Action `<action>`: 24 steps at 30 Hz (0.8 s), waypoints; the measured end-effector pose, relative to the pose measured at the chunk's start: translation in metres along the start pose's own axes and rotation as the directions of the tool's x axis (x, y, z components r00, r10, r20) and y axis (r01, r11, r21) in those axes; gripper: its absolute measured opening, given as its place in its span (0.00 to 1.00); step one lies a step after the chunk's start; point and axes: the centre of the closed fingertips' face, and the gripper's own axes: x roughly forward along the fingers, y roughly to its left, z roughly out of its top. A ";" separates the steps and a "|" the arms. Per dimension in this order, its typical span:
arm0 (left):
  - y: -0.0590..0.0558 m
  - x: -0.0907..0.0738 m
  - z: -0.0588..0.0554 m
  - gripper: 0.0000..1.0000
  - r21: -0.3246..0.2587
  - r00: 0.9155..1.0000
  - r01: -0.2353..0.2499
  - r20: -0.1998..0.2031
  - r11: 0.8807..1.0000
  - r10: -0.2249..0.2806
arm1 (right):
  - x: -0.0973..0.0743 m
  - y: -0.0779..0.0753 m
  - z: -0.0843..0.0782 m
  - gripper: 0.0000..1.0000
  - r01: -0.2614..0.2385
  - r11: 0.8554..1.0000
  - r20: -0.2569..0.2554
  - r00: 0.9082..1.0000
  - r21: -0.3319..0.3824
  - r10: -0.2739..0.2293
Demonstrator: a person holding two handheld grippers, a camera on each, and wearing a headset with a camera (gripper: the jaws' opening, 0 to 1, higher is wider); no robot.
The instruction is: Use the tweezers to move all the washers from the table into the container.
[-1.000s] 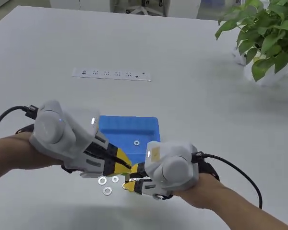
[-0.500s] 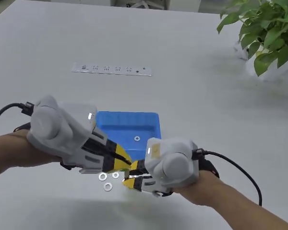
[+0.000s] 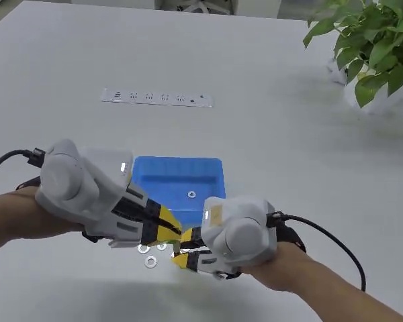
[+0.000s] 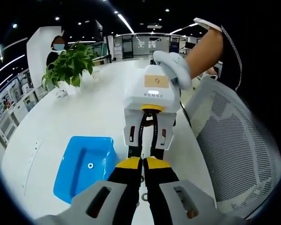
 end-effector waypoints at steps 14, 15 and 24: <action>-0.001 0.001 0.000 0.06 -0.005 1.000 0.003 -0.001 1.000 -0.003 | 0.000 0.001 0.000 0.10 -0.019 1.000 -0.007 1.000 0.013 0.020; -0.001 0.001 0.000 0.06 -0.005 1.000 0.003 -0.001 1.000 -0.003 | 0.000 0.002 -0.001 0.10 -0.021 1.000 -0.009 1.000 0.014 0.021; -0.001 0.001 0.000 0.06 -0.006 1.000 0.003 -0.008 1.000 -0.003 | 0.000 0.002 0.000 0.10 -0.025 0.999 -0.013 1.000 0.020 0.025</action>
